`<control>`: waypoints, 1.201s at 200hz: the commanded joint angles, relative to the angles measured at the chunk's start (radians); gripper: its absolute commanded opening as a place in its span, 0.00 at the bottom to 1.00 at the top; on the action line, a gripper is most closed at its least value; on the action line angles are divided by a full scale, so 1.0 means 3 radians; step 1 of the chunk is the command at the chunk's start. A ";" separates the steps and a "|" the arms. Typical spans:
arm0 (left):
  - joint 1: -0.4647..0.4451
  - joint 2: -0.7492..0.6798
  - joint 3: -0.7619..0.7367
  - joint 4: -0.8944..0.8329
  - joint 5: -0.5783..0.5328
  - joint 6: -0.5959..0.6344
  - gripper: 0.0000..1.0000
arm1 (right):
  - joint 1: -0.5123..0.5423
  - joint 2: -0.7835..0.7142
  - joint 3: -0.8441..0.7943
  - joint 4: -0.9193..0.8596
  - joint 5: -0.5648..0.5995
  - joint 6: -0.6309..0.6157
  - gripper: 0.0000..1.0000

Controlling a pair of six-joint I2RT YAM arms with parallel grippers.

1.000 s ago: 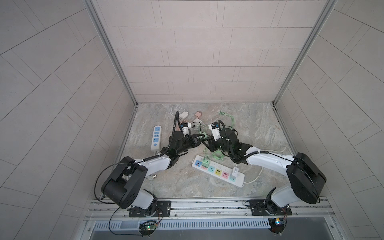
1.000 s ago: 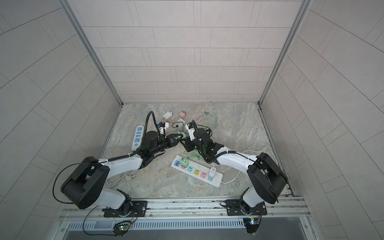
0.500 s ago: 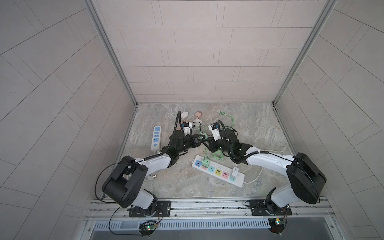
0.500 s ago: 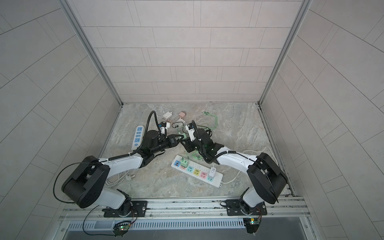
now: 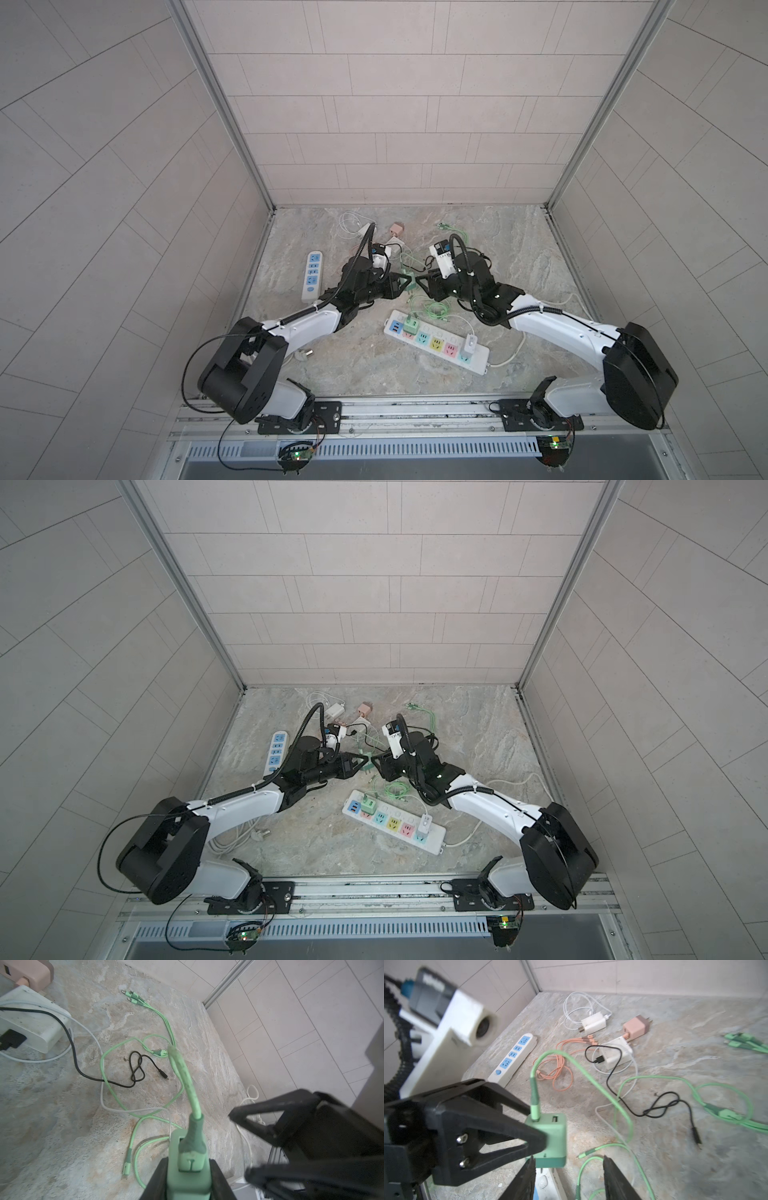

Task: Insert the plug

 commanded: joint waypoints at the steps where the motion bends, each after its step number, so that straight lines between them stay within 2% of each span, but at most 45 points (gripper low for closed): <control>1: -0.0012 -0.0182 0.0106 -0.0145 0.0053 0.0635 0.11 | -0.0257 -0.0231 -0.0062 -0.0352 -0.0238 0.0021 0.51; 20: -0.0022 -0.0262 -0.0019 0.0064 0.0051 0.0956 0.13 | -0.0444 -0.0324 -0.0020 -0.0589 -0.0507 -0.0038 0.50; 51: -0.0032 -0.0255 -0.0304 0.0717 0.0151 0.1404 0.20 | -0.0471 -0.0324 0.0108 -0.0933 -0.0773 -0.0232 0.49; 80: -0.0037 -0.0118 -0.0293 0.0810 0.0406 0.1697 0.21 | -0.0467 -0.0333 0.0020 -0.0772 -0.1063 -0.0199 0.48; 108: -0.0038 0.0007 -0.0412 0.1145 0.0526 0.1749 0.22 | -0.0454 -0.0307 -0.0012 -0.0674 -0.1161 -0.0158 0.48; 151: -0.0087 0.0228 -0.0638 0.1703 0.0558 0.1821 0.23 | -0.0392 -0.0177 -0.0022 -0.0598 -0.1067 0.0032 0.49; 201: -0.0218 0.0379 -0.0699 0.1830 0.0384 0.2052 0.23 | -0.0165 -0.0084 0.0105 -0.0804 -0.0655 0.0197 0.51; 240: -0.0286 0.0422 -0.0730 0.1897 0.0334 0.2126 0.23 | 0.0021 0.0038 0.0208 -0.0854 -0.0505 0.0275 0.55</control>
